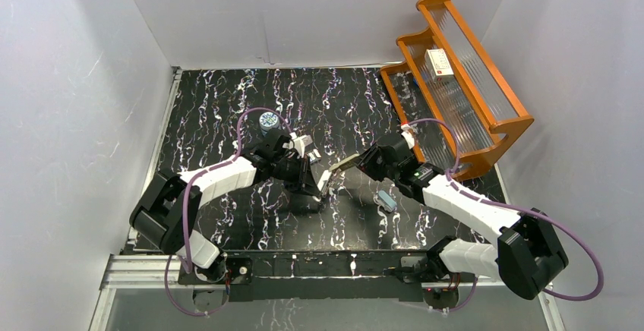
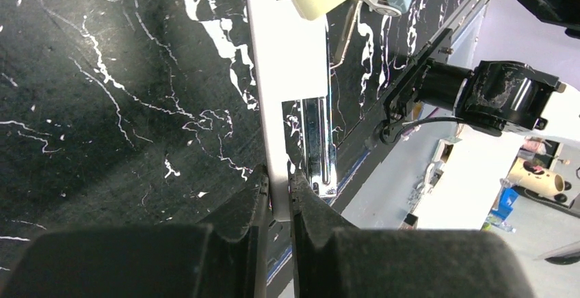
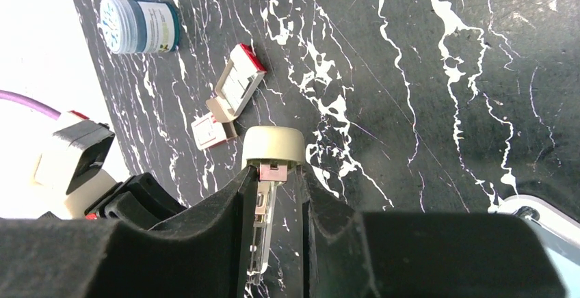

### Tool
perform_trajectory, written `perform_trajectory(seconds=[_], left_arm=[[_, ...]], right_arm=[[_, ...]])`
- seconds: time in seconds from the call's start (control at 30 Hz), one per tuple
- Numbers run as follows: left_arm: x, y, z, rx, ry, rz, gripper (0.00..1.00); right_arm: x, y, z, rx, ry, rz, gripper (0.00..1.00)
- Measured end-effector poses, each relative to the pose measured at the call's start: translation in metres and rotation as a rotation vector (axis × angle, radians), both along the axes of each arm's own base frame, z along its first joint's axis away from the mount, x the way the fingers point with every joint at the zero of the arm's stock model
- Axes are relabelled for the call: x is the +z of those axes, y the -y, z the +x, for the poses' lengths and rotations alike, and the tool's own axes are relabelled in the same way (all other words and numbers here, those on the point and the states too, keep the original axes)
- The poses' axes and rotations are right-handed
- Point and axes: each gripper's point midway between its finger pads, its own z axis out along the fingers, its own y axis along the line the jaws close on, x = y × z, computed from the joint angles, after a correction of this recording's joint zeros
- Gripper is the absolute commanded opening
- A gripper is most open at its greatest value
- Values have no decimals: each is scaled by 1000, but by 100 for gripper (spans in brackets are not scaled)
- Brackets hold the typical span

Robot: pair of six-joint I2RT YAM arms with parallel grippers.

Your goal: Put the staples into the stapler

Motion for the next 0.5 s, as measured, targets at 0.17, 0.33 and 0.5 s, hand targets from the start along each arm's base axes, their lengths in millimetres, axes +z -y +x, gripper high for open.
perform_trajectory(seconds=[0.17, 0.33, 0.5], left_arm=[[-10, 0, -2, 45, -81, 31, 0], [-16, 3, -1, 69, -126, 41, 0], [-10, 11, 10, 87, -118, 36, 0]], right_arm=[[-10, -4, -4, 36, -37, 3, 37], [-18, -6, -10, 53, -64, 14, 41], [-18, -9, -13, 71, -71, 25, 48]])
